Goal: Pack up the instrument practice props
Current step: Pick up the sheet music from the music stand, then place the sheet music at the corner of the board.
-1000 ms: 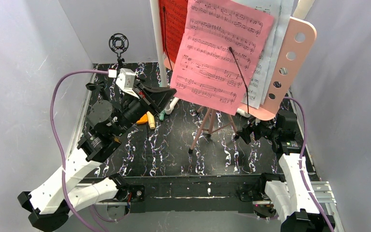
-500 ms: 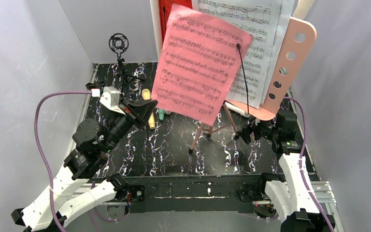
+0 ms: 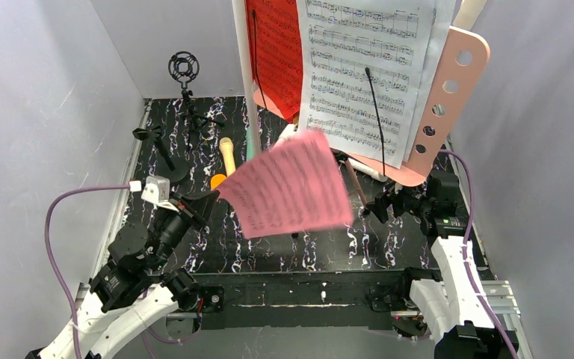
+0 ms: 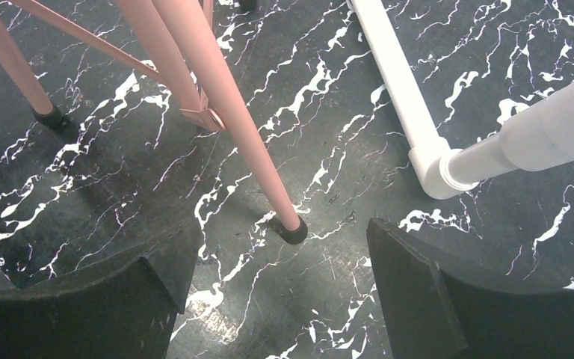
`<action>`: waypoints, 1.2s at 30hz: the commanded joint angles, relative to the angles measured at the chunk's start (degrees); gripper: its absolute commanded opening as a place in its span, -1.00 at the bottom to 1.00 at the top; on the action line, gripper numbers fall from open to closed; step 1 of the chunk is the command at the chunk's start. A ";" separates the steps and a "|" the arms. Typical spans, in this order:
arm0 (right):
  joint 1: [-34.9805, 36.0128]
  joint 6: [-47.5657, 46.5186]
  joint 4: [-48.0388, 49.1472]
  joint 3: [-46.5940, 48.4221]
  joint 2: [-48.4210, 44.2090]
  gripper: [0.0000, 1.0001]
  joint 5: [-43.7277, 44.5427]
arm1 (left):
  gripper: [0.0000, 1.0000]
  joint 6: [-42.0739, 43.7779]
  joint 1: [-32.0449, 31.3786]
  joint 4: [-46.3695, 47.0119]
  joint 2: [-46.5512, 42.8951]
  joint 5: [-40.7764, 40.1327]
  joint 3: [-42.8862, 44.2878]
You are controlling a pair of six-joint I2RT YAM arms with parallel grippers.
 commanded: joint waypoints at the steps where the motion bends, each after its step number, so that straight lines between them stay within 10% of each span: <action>1: -0.44 -0.39 0.31 2.46 0.15 0.82 -0.78 | -1.00 -4.20 0.02 -7.62 -6.14 -7.33 -3.94; 11: -0.61 -0.57 0.05 2.45 0.59 0.82 -0.80 | -1.00 -8.18 0.07 -21.08 -14.90 -25.36 -11.40; 23: -0.68 -0.72 -0.29 2.58 0.69 0.82 -1.12 | -1.00 -3.37 1.76 -29.55 9.09 -39.90 -1.68; 36: -0.79 -1.14 -0.65 2.46 -0.23 0.86 -1.72 | -1.00 0.05 37.52 -20.85 24.10 -2.56 -2.02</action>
